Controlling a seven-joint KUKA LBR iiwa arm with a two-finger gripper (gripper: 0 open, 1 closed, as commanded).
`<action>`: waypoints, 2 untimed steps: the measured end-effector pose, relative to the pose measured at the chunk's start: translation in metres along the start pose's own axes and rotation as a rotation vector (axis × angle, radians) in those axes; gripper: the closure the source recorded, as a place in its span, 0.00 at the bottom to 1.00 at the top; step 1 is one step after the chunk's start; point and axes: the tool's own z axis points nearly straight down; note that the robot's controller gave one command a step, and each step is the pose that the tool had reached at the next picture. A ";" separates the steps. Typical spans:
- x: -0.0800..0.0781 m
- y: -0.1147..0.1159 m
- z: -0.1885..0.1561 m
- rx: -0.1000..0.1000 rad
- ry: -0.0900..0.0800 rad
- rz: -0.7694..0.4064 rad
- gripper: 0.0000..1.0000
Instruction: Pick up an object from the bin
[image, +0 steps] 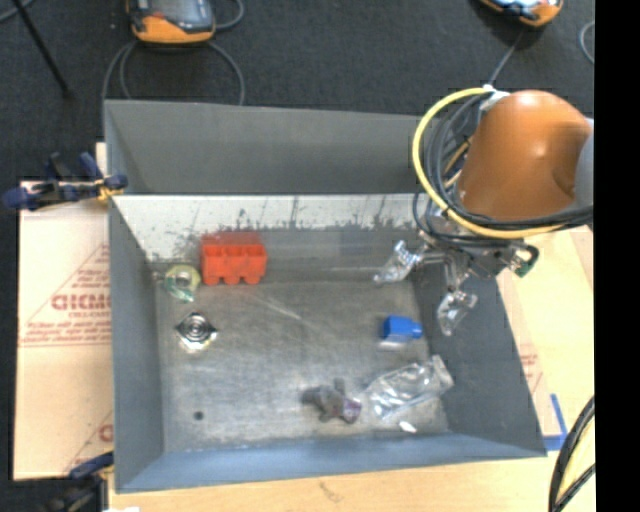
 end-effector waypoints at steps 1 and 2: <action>0.021 -0.008 0.105 0.002 -0.004 -0.101 0.00; 0.013 -0.048 0.142 -0.005 -0.003 -0.300 0.00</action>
Offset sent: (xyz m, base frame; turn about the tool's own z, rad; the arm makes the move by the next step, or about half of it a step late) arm -0.0126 -0.0254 -0.1278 -0.1056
